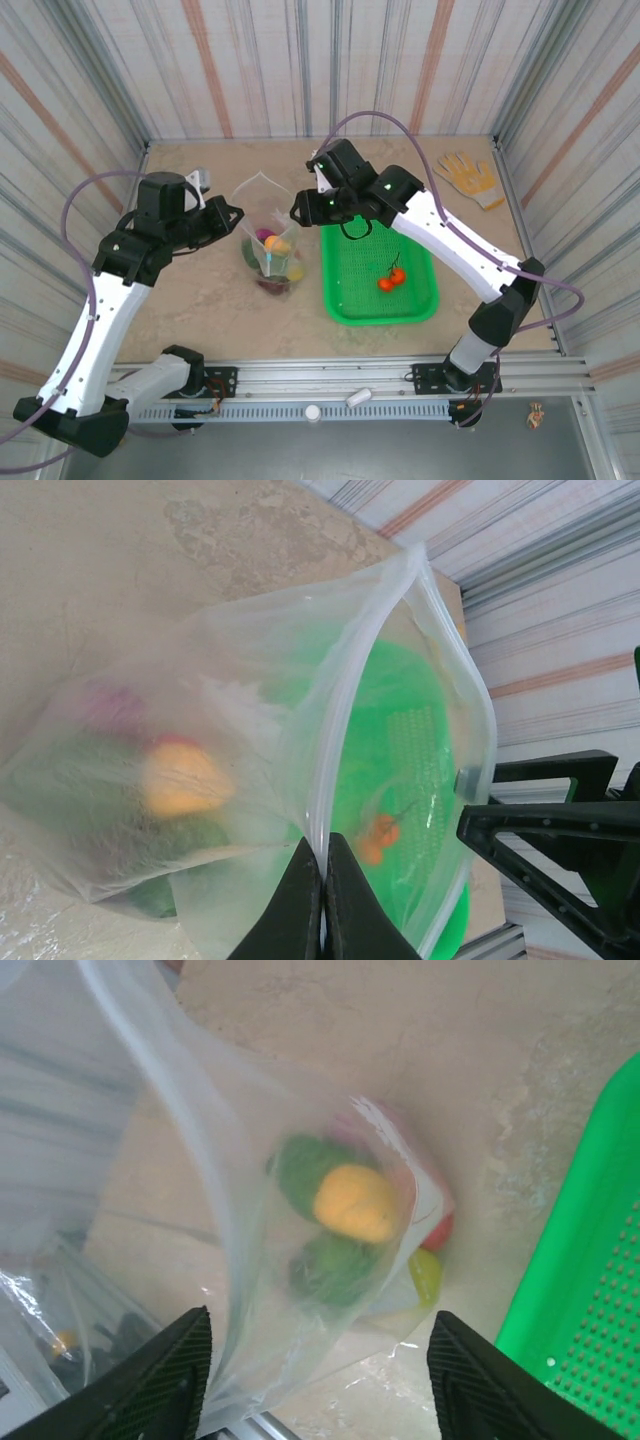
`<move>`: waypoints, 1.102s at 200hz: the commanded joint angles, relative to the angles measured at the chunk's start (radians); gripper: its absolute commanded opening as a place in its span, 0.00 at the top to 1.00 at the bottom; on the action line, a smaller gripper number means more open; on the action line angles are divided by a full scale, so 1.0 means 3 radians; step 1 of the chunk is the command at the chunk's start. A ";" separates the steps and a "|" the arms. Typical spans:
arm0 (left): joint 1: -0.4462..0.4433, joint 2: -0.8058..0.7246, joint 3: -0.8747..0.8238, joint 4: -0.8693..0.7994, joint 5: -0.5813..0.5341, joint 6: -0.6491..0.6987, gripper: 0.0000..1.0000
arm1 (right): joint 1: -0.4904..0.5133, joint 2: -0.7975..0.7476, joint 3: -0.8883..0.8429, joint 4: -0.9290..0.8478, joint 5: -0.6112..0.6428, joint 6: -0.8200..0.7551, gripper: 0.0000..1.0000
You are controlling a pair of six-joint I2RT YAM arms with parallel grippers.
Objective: Place the food in the zip-top bag and seal the zipper
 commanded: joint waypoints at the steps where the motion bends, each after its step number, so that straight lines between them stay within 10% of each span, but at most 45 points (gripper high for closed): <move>1: 0.0027 -0.0090 -0.0006 0.0133 0.0082 0.0017 1.00 | -0.0043 -0.0327 -0.0064 -0.0087 0.0164 -0.0114 0.37; 117: 0.0002 -0.0065 -0.0027 0.0190 0.0202 -0.0028 1.00 | -0.0749 -0.0895 -0.2313 0.0157 0.1101 0.0346 0.39; 220: -0.0016 -0.0013 0.0035 0.0182 0.0231 -0.0019 1.00 | -0.1143 -0.0289 -0.2468 0.0622 0.0847 0.0008 0.54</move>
